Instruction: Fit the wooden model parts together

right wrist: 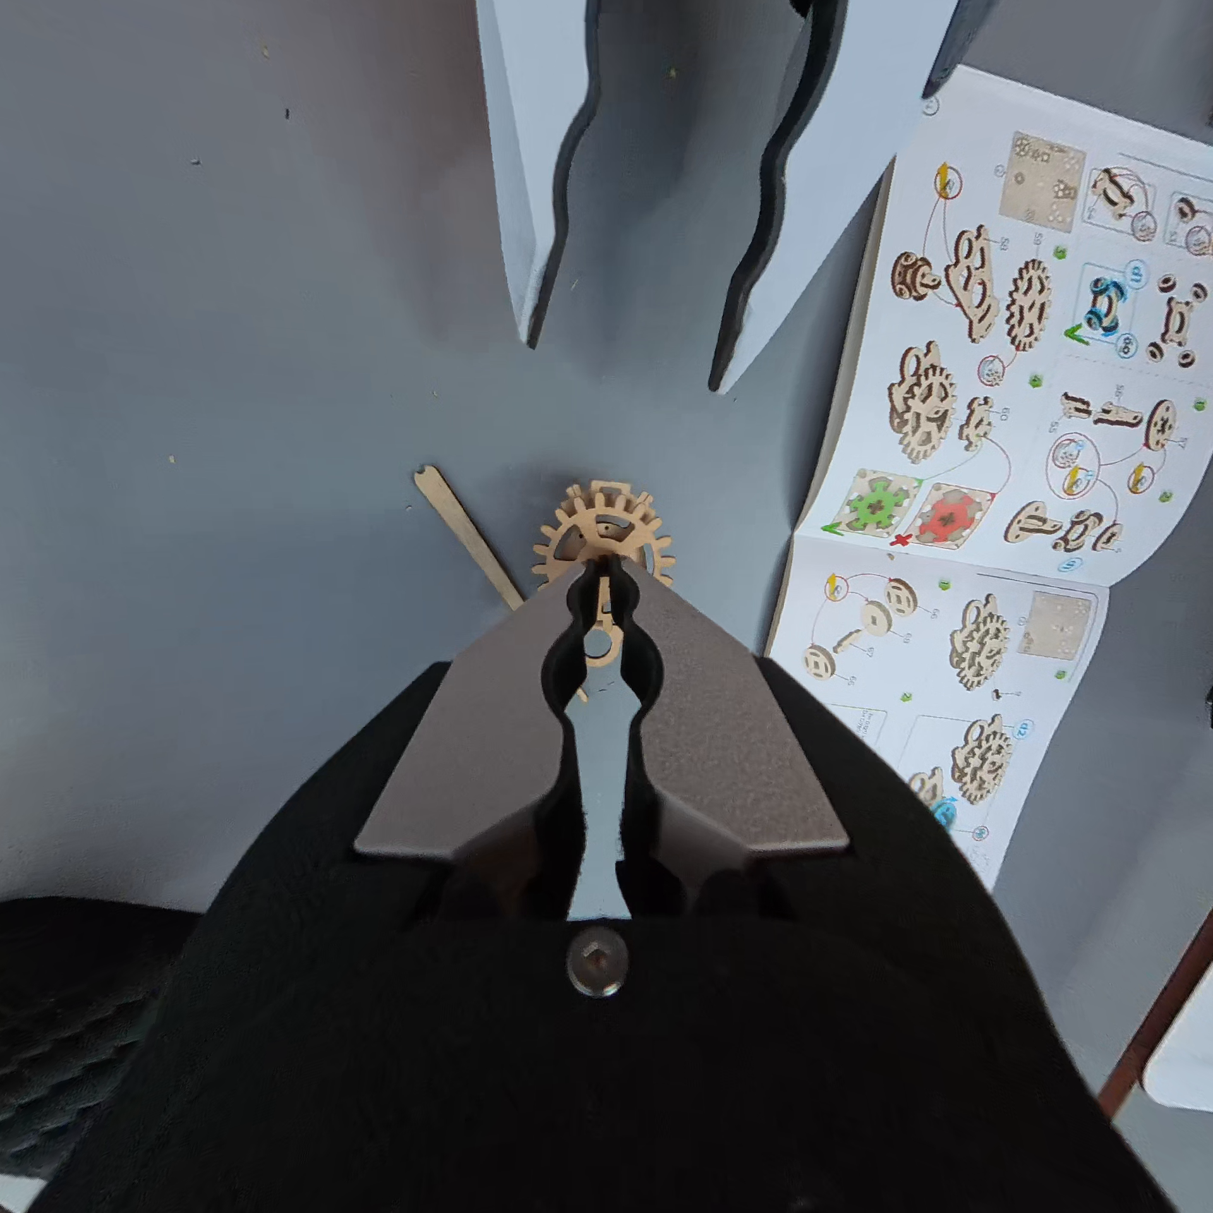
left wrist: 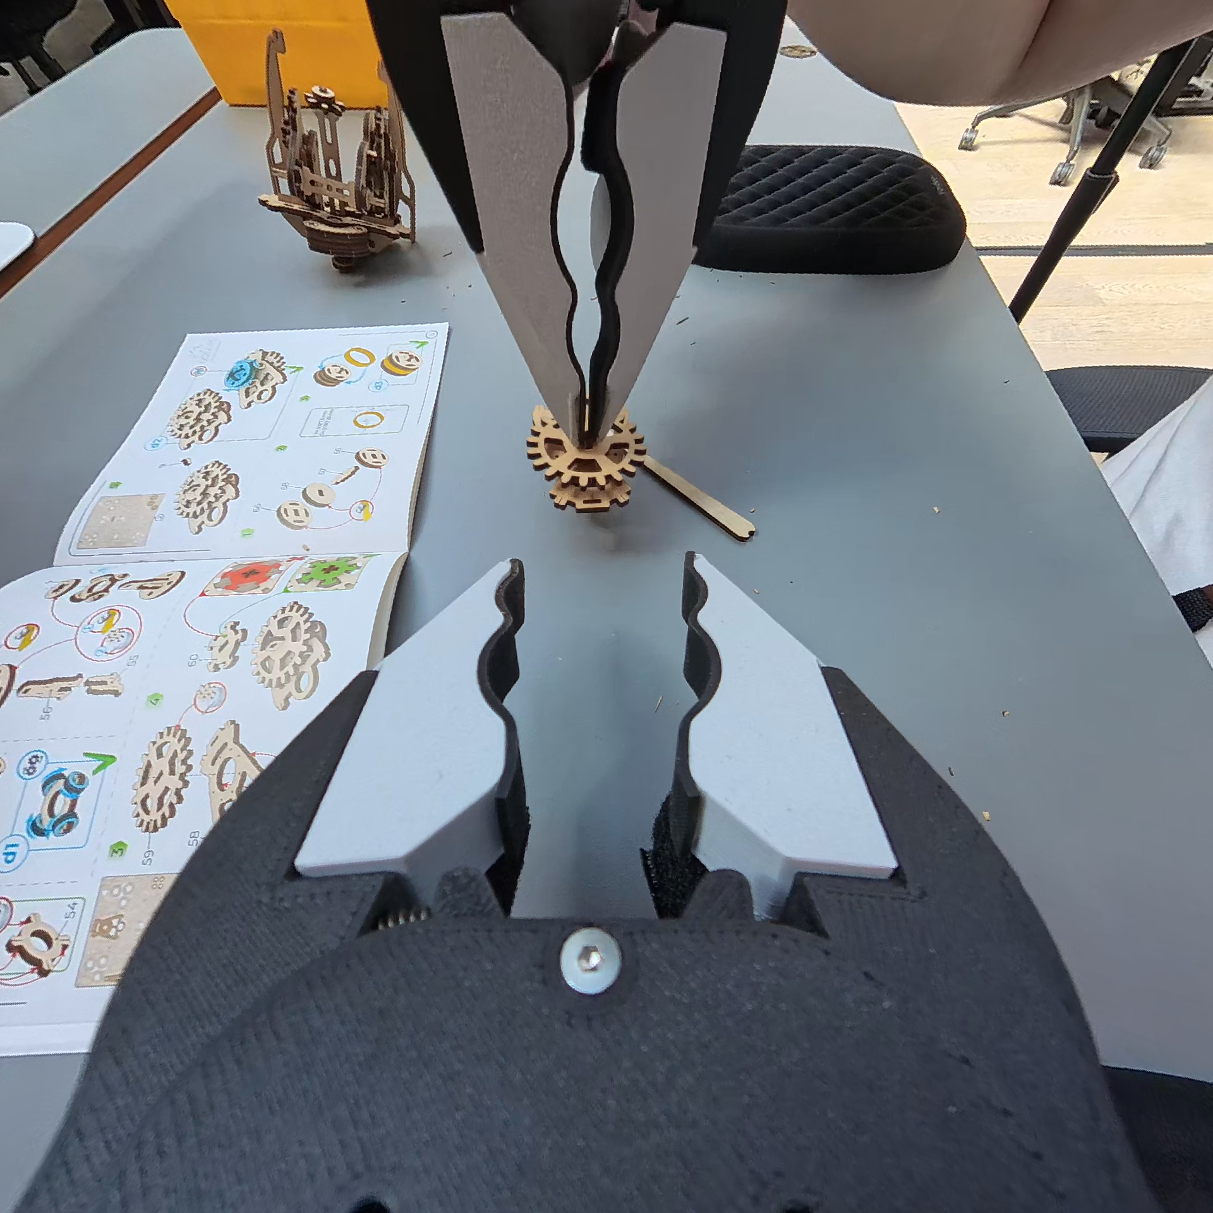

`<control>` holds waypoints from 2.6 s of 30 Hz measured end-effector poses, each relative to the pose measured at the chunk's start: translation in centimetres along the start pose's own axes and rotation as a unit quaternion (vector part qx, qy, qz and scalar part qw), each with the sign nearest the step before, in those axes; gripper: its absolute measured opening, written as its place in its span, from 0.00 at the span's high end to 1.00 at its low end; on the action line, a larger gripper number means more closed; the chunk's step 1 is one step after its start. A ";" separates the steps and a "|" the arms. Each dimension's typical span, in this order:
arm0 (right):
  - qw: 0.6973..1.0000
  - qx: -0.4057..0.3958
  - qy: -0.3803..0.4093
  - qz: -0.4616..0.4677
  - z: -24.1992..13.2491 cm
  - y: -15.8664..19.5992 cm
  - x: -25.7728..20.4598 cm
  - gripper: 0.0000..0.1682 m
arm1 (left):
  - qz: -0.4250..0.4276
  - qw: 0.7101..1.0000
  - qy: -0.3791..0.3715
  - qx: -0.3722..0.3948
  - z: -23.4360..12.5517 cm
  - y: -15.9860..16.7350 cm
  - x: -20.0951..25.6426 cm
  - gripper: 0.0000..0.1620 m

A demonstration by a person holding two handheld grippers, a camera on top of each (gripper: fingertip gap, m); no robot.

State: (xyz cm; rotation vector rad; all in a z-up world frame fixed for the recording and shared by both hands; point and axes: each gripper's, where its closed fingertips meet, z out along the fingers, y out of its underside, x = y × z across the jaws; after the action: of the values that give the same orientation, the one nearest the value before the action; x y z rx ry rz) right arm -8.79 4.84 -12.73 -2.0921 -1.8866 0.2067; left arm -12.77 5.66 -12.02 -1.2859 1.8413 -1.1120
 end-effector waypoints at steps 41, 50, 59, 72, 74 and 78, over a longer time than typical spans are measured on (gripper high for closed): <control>0.908 0.295 -0.221 0.198 -10.3 -4.4 2.2 0.99 | 0.045 0.985 -0.092 0.139 -3.5 -5.5 -1.3 0.71; 0.885 0.284 -0.317 0.188 -10.0 -5.9 -0.3 0.99 | 0.145 0.960 -0.130 0.202 -4.7 -9.9 1.9 0.75; 0.850 0.269 -0.413 0.187 -8.2 -5.7 -1.7 0.99 | 0.157 0.965 -0.099 0.188 -3.5 -9.5 3.2 0.66; 0.838 0.248 -0.451 0.179 -7.0 -6.9 -2.9 0.99 | 0.243 0.956 -0.103 0.127 -1.5 -7.7 4.4 0.79; 0.837 0.253 -0.450 0.182 -7.0 -6.9 -2.8 0.99 | 0.246 0.955 -0.108 0.125 -1.6 -7.7 4.3 0.79; 0.838 0.261 -0.445 0.178 -7.1 -7.1 -2.7 0.99 | 0.252 0.953 -0.111 0.125 -1.8 -7.8 4.2 0.79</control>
State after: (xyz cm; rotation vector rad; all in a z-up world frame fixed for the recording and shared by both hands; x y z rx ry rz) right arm -13.54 1.82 -4.02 -2.0426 -1.4735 1.8230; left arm -12.41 0.87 -4.36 -0.7051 1.6641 -0.8459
